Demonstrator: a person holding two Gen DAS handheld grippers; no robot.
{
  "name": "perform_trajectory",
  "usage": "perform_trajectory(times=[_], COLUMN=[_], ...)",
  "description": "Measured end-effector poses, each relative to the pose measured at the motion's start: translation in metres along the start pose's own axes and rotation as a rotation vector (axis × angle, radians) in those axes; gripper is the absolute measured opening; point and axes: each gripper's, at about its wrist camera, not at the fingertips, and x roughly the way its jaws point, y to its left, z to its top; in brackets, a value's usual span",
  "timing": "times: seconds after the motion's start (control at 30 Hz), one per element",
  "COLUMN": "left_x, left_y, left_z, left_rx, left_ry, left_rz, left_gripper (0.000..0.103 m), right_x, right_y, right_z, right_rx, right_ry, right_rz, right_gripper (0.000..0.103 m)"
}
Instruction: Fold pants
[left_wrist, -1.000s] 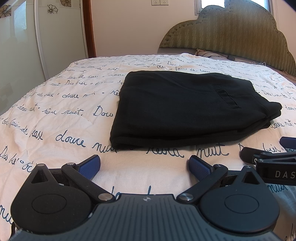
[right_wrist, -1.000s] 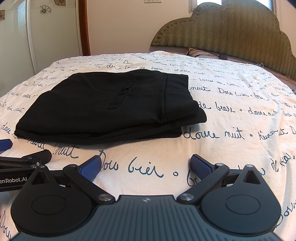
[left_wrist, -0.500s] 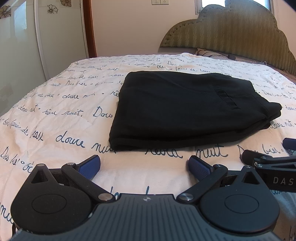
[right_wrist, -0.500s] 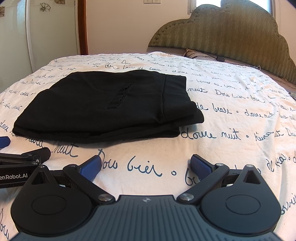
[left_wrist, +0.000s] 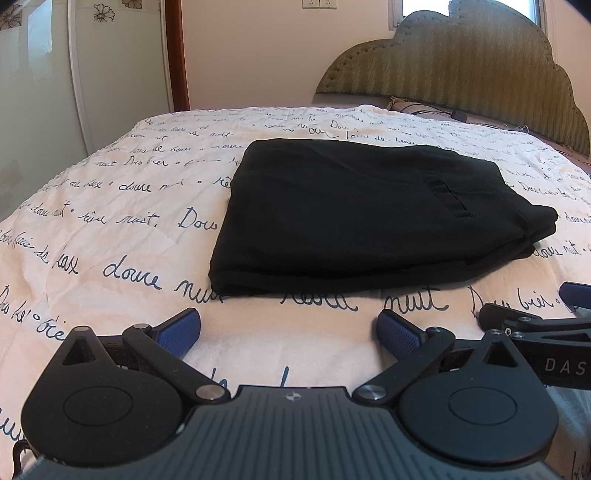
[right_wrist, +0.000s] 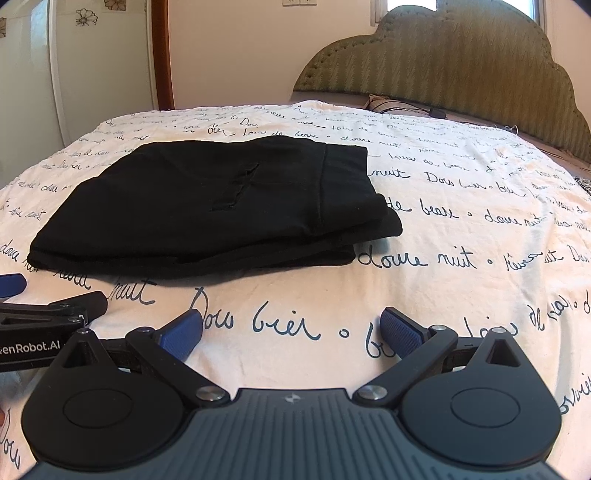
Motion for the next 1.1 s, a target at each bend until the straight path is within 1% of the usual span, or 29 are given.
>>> perform_trajectory(times=[0.23, 1.1], left_x=[-0.0006, 0.0], left_y=[-0.0009, -0.0003], left_z=[-0.0003, -0.0004], left_rx=[0.0, -0.008], left_ry=[-0.003, 0.001], left_rz=[0.001, -0.003], left_gripper=[0.103, 0.103], right_x=[-0.0006, 0.0014], right_y=[0.0009, -0.0011], right_z=[-0.0016, -0.0007], right_rx=[0.0, 0.003], right_ry=[-0.007, 0.001], right_rz=[-0.01, 0.004], right_gripper=[0.103, 0.103])
